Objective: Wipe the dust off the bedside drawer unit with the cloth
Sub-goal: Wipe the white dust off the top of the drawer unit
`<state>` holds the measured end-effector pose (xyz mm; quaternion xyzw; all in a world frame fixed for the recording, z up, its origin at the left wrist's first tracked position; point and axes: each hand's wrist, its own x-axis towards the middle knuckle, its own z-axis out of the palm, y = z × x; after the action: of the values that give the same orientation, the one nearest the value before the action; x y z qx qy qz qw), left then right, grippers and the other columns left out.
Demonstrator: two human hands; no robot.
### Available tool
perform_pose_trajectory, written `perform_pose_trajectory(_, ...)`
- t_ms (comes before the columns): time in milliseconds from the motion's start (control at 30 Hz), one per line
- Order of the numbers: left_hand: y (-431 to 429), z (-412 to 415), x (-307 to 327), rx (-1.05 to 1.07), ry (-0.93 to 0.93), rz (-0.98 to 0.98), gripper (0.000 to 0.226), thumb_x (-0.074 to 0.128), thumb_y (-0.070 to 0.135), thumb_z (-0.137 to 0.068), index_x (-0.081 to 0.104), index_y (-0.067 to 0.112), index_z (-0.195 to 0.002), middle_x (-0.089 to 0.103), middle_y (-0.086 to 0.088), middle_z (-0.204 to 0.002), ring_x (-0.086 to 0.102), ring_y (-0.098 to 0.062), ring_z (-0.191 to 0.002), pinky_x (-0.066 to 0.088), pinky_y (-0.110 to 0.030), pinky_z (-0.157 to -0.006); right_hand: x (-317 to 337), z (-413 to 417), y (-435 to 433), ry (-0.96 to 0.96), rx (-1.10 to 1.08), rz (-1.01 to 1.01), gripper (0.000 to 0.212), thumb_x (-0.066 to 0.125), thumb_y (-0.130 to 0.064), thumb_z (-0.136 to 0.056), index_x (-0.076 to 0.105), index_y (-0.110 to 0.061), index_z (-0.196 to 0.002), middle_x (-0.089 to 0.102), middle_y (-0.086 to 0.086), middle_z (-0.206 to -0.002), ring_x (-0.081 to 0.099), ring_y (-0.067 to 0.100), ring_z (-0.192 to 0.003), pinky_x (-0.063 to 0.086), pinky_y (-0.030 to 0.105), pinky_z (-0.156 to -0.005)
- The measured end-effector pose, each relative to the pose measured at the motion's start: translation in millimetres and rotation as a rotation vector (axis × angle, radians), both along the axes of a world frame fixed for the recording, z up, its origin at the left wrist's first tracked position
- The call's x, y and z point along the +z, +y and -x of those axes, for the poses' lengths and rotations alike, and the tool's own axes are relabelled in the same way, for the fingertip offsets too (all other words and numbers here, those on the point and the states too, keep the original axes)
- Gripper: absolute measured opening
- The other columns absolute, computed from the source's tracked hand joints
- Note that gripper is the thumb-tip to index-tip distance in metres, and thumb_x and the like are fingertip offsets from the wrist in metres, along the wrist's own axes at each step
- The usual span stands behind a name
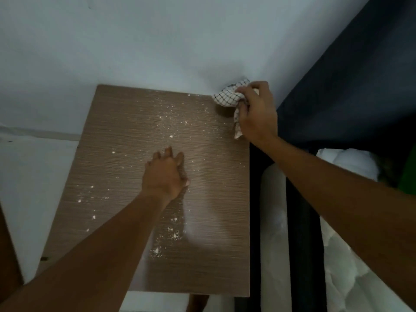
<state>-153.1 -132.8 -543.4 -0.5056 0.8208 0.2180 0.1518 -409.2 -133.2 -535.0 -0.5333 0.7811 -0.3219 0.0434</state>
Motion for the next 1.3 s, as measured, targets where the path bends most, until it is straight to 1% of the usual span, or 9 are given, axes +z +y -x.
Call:
perform_pose_trajectory(233, -8, 2, -2, -0.088, -0.127, 0.035, 0.081, 0.064, 0.060, -0.082, 0.031, 0.032, -0.151, 0.019, -0.007, -0.164, 0.025, -0.037, -0.146, 0.021, -0.056, -0.117, -55, 26, -30, 0.124, 0.226, -0.307, 0.047, 0.047, -0.030, -0.100, 0.052, -0.020, -0.145, 0.049, 0.011, -0.141, 0.045, 0.030, -0.128, 0.042, 0.048, -0.106)
perform_pose_trajectory(333, -8, -1, -4, -0.099, -0.122, 0.038, 0.084, 0.062, 0.063, -0.082, 0.027, 0.033, -0.153, 0.016, -0.007, -0.165, 0.023, -0.036, -0.148, 0.019, -0.057, -0.118, -74, 18, -21, 0.040, 0.221, -0.274, 0.048, 0.040, -0.036, -0.103, 0.046, -0.024, -0.149, 0.040, 0.011, -0.153, 0.035, 0.029, -0.141, 0.032, 0.050, -0.117)
perform_pose_trajectory(500, -6, -2, -3, -0.101, -0.106, 0.048, 0.084, 0.062, 0.062, -0.083, 0.028, 0.032, -0.153, 0.015, -0.008, -0.165, 0.021, -0.037, -0.148, 0.016, -0.055, -0.119, -72, 5, 8, 0.080, 0.303, -0.375, 0.050, 0.031, -0.047, -0.106, 0.032, -0.033, -0.155, 0.017, -0.003, -0.167, 0.009, 0.027, -0.155, 0.007, 0.052, -0.124)
perform_pose_trajectory(633, -7, -2, -1, -0.105, -0.114, 0.050, 0.082, 0.063, 0.062, -0.082, 0.031, 0.031, -0.152, 0.018, -0.009, -0.164, 0.025, -0.038, -0.146, 0.017, -0.056, -0.119, -73, -21, 67, 0.074, 0.355, -0.386, 0.051, 0.031, -0.044, -0.107, 0.025, -0.037, -0.157, 0.014, -0.006, -0.168, 0.004, 0.024, -0.156, 0.001, 0.051, -0.125)
perform_pose_trajectory(767, -2, -5, -6, -0.110, -0.110, 0.088, 0.082, 0.060, 0.063, -0.084, 0.028, 0.032, -0.153, 0.017, -0.008, -0.165, 0.023, -0.037, -0.148, 0.017, -0.062, -0.116, -74, -59, 140, 0.071, 0.401, -0.404, 0.052, 0.024, -0.047, -0.106, 0.020, -0.039, -0.157, 0.013, -0.009, -0.167, 0.000, 0.020, -0.156, 0.004, 0.055, -0.125)
perform_pose_trajectory(833, 8, -11, -10, -0.109, -0.081, 0.143, 0.080, 0.054, 0.063, -0.087, 0.023, 0.032, -0.154, 0.014, -0.007, -0.166, 0.018, -0.035, -0.150, 0.010, -0.067, -0.114, -74, -81, 183, 0.042, 0.399, -0.393, 0.052, 0.026, -0.046, -0.106, 0.020, -0.039, -0.157, 0.013, -0.011, -0.167, -0.001, 0.018, -0.156, 0.008, 0.058, -0.124)
perform_pose_trajectory(967, 49, -45, -19, -0.114, 0.129, 0.330, 0.057, 0.050, 0.051, -0.092, 0.046, 0.028, -0.144, 0.033, -0.006, -0.159, 0.025, -0.033, -0.146, -0.007, -0.066, -0.113, -74, -133, 262, 0.015, 0.339, -0.356, 0.051, 0.031, -0.044, -0.105, 0.021, -0.043, -0.156, 0.016, -0.013, -0.166, 0.004, 0.017, -0.156, 0.012, 0.056, -0.124)
perform_pose_trajectory(1133, 93, -85, -20, -0.077, 0.213, 0.305, 0.046, 0.049, 0.046, -0.094, 0.056, 0.027, -0.135, 0.045, -0.001, -0.150, 0.030, -0.027, -0.143, -0.004, -0.065, -0.113, -78, -184, 319, 0.028, 0.214, -0.272, 0.046, 0.039, -0.035, -0.105, 0.038, -0.037, -0.151, 0.028, -0.011, -0.163, 0.016, 0.019, -0.154, 0.012, 0.050, -0.125)
perform_pose_trajectory(1300, 122, -105, -23, -0.107, 0.206, 0.277, 0.048, 0.046, 0.047, -0.096, 0.053, 0.027, -0.140, 0.043, 0.000, -0.154, 0.030, -0.027, -0.144, 0.006, -0.061, -0.114, -80, -227, 341, -0.016, 0.122, -0.142, 0.039, 0.056, -0.011, -0.099, 0.061, -0.024, -0.136, 0.056, -0.003, -0.146, 0.044, 0.019, -0.142, 0.041, 0.050, -0.111)
